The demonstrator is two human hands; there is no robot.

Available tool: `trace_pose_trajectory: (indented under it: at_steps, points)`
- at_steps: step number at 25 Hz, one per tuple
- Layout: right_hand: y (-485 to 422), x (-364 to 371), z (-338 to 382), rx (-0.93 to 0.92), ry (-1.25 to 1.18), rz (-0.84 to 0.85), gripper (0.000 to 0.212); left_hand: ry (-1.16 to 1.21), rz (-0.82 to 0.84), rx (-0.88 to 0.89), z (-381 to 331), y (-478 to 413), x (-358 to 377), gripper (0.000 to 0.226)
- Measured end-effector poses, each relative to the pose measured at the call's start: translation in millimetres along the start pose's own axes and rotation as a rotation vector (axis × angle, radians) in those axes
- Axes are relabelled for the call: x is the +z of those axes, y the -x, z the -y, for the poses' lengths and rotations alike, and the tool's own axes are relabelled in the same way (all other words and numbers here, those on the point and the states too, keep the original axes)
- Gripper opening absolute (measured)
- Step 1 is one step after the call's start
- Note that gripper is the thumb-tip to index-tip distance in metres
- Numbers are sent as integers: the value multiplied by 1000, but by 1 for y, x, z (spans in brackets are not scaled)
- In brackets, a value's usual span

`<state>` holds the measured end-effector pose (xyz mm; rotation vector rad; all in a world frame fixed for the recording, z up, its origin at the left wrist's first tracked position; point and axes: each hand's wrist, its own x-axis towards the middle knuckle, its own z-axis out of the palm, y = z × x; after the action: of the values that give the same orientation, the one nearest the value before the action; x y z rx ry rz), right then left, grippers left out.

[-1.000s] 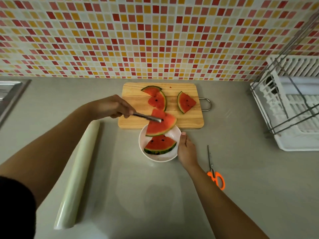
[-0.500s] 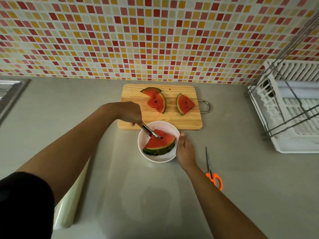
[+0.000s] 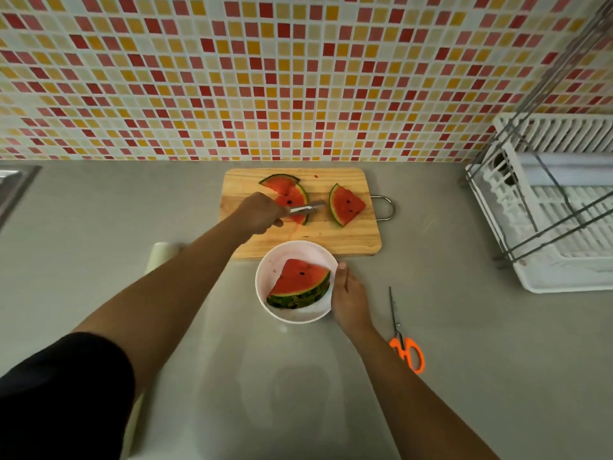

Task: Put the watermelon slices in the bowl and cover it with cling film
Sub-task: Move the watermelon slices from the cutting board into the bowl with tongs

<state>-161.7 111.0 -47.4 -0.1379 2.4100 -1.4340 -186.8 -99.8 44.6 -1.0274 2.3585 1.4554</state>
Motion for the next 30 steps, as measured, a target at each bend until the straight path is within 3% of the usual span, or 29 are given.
trace_pose_trajectory:
  at_steps: [8,16,26,30]
  points:
    - [1,0,0,2,7,-11,42,92,-68,-52,-15,-32,32,19]
    - [4,0,3,-22,-12,26,38,59,-213,47,-5,-17,7,20]
    - [0,-1,1,21,21,6,40,232,-127,-138,39,-6,-42,16]
    - [0,-1,2,14,33,-1,40,201,-155,46,42,19,-67,13]
